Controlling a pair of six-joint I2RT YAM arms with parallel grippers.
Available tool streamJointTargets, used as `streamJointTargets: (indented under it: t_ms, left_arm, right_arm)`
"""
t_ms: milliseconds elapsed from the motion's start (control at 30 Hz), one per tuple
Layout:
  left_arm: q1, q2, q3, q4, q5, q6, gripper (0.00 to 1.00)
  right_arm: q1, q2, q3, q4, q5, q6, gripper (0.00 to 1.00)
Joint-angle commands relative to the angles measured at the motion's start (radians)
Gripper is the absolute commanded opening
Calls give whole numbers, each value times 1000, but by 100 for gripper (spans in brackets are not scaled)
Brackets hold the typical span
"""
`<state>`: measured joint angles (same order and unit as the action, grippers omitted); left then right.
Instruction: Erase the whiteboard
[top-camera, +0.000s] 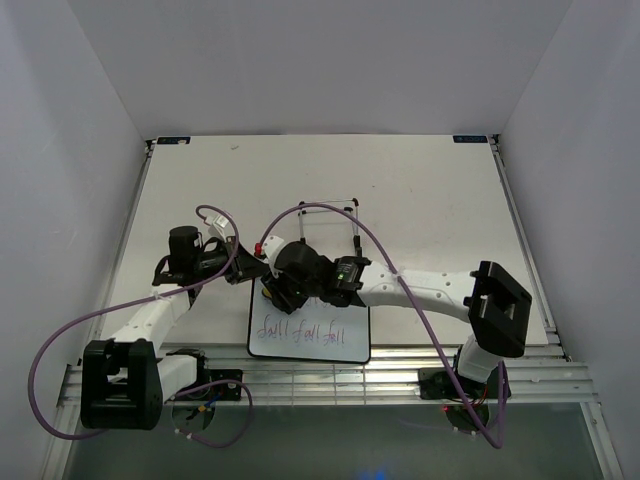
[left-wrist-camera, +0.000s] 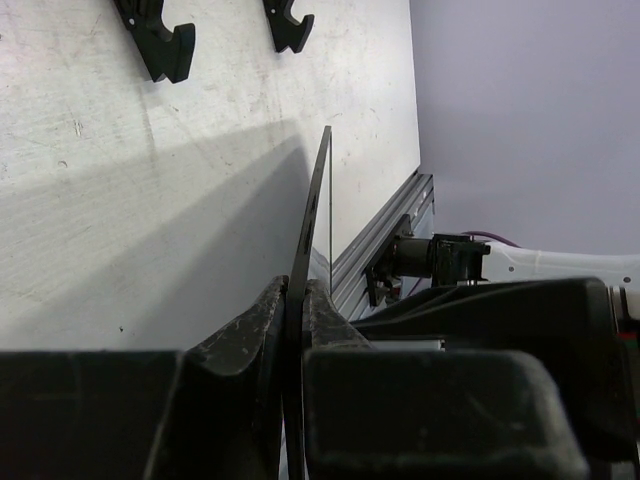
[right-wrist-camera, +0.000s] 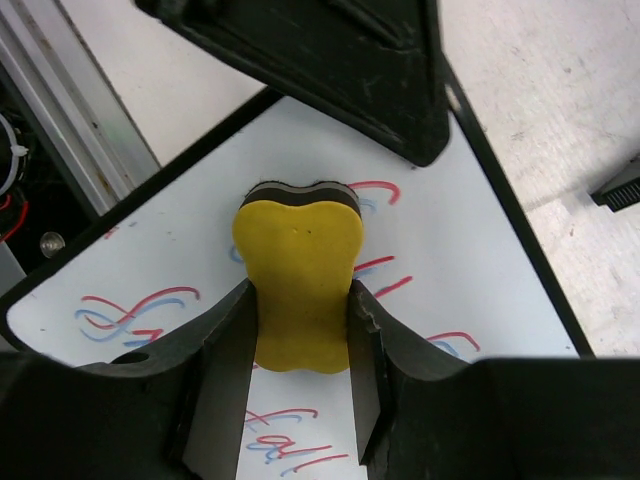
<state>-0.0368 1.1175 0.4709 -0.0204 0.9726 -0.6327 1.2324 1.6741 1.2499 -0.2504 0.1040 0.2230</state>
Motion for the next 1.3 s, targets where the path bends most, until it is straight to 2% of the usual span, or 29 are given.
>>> streamJointTargets:
  t_ms: [0,267,600,1267]
  left_arm:
    - [-12,-16,34,30,21,24,0]
    - [-23,-22,31,30,20,22,0]
    - [-25,-22,31,31,12,19,0]
    - [-23,-12,29,28,-2,16,0]
  right_arm:
    - [-45,-19,-41,-10,34,-11,39]
    - [-85,-13,-3,-70,51,-46,43]
    - [-82,-4,29,-52,-66,-53,50]
    - [-82,-30,17,-36,10,-51,53]
